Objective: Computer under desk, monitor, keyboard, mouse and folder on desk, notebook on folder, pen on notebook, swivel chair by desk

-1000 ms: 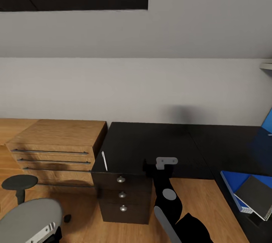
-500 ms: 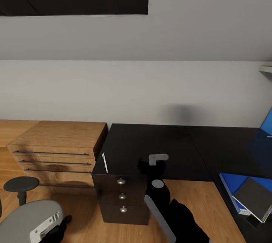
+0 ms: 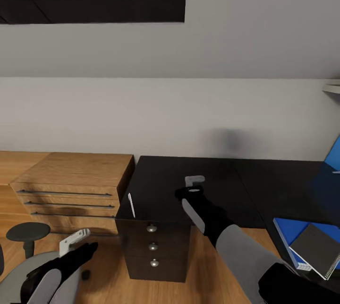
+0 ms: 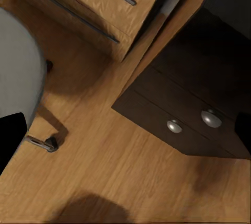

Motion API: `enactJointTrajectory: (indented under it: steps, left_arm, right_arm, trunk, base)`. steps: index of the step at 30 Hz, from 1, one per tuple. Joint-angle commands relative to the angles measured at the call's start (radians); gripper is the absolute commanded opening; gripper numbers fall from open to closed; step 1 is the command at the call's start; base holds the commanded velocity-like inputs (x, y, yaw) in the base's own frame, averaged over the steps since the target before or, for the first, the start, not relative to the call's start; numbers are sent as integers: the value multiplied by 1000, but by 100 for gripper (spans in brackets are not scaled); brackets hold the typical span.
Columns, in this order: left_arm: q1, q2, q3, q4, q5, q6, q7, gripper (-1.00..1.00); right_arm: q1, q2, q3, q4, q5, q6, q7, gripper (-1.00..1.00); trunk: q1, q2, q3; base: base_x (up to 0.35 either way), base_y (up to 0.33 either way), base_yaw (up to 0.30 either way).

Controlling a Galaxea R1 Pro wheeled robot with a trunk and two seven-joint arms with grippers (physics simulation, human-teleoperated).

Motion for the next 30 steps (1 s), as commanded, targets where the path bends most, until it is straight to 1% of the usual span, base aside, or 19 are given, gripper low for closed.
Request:
enactJointTrajectory:
  steps: [1, 2, 4, 6, 8, 10, 15, 27, 28, 30]
  left_arm:
    - [-6, -1, 8, 5, 11, 11, 10, 100]
    - [-8, -2, 11, 7, 11, 15, 10, 100]
    - [-12, -12, 13, 11, 11, 23, 10, 100]
    - [-14, -35, 3, 15, 8, 26, 12, 100]
    - [-15, -53, -3, 16, 4, 26, 9, 100]
    - [-15, -61, -4, 16, 3, 25, 6, 100]
    - [-15, -65, -4, 4, 2, 24, 5, 100]
    - [-16, -67, -6, 4, 4, 25, 6, 100]
    - [-16, -67, -7, 4, 4, 25, 6, 100]
    - [-16, -67, -7, 4, 4, 25, 6, 100]
  right_arm:
    - [-3, 0, -1, 44, -25, 3, -4, 100]
    - [-3, 0, -4, 70, -37, 2, -1, 100]
    - [-4, 0, -11, 156, -80, 5, 20, 100]
    - [-5, -6, -16, 193, -105, 8, 50, 100]
    - [-5, -9, -17, 187, -114, 9, 56, 100]
    - [-5, -9, -17, 163, -121, 11, 58, 100]
    - [-5, -9, -12, 148, -120, 5, 54, 100]
    - [-5, -6, 2, 152, -113, 9, 56, 100]
    - [-5, -6, 11, 152, -112, 9, 57, 100]
    - [-5, -5, 44, 152, -111, 9, 57, 100]
  trunk:
    - [0, -1, -1]
    - [0, -1, -1]
    - [0, -1, -1]
    - [0, -1, -1]
    - [0, -1, -1]
    - [0, -1, -1]
    - [0, -1, -5]
    - [0, -1, -18]
    - [0, -1, -19]
    - [0, -1, -21]
  base:
    - [0, 0, 0]
    - [0, 0, 0]
    - [0, 0, 0]
    - [0, 0, 0]
    - [0, 0, 0]
    - [0, 0, 2]
    - [0, 0, 148]
    - [0, 0, 200]
    - [0, 0, 194]
    - [0, 0, 194]
